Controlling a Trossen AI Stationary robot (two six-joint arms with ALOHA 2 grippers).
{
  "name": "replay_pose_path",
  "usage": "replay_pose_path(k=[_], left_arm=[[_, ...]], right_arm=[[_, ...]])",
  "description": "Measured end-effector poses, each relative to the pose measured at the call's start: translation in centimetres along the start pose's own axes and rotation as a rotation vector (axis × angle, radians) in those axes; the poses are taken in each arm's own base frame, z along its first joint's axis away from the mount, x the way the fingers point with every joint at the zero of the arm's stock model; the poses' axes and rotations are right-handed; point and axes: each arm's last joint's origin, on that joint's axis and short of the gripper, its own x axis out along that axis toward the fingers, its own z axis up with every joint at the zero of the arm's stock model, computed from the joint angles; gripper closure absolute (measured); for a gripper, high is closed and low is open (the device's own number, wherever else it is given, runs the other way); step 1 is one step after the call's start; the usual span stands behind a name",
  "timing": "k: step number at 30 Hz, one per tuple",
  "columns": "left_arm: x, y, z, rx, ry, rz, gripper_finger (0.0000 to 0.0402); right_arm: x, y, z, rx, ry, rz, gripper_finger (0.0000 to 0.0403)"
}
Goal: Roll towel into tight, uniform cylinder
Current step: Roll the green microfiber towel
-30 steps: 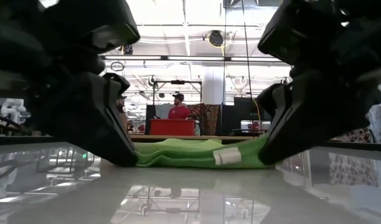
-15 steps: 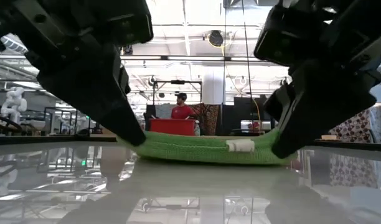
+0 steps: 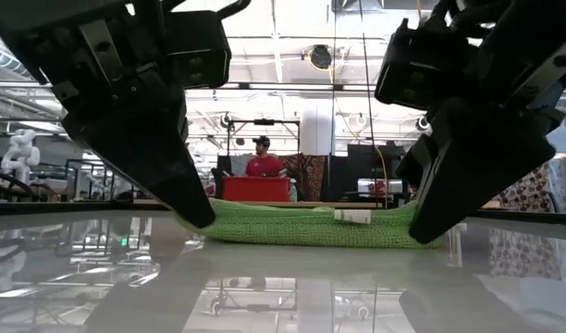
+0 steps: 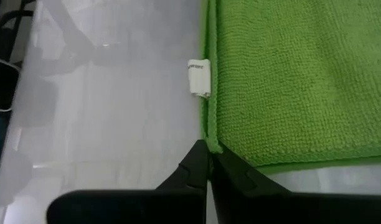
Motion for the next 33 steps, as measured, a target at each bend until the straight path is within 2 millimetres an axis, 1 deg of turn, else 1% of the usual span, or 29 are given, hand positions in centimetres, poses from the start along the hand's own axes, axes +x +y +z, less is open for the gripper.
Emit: replay_pose_path(k=[5, 11, 13, 16, 21, 25, 27, 30, 33], left_arm=[[0.1, 0.4, -0.1, -0.031, 0.025, 0.03, 0.0398], [0.1, 0.6, 0.0, -0.061, 0.044, 0.015, 0.0398], [0.2, 0.6, 0.1, -0.066, 0.058, 0.004, 0.0398], [0.2, 0.8, 0.1, -0.068, 0.073, 0.0, 0.0398], [0.2, 0.8, 0.1, -0.071, 0.097, -0.015, 0.0398], [0.2, 0.9, 0.2, -0.097, 0.109, -0.028, 0.0398], [0.3, 1.0, 0.4, -0.103, 0.11, -0.033, 0.0398], [0.3, 1.2, 0.6, -0.115, 0.116, -0.042, 0.0398], [0.5, 1.5, 0.8, -0.13, 0.128, -0.056, 0.0398]], right_arm=[[0.0, 0.0, 0.0, 0.005, -0.001, -0.001, 0.0402], [0.0, 0.0, 0.0, 0.02, 0.014, 0.015, 0.0401], [0.0, 0.1, 0.0, -0.013, 0.015, 0.02, 0.0392], [0.0, 0.3, -0.2, -0.085, 0.023, 0.032, 0.0367], [-0.8, 1.2, -0.6, -0.246, 0.03, 0.045, 0.0306], [-2.4, 2.3, -0.9, -0.422, -0.047, -0.066, 0.0264], [-3.0, 3.2, -1.5, -0.556, -0.083, -0.12, 0.0252], [-3.5, 5.0, -2.6, -0.769, -0.149, -0.177, 0.0244], [-2.9, 5.9, -3.8, -0.962, -0.176, -0.256, 0.0244]])
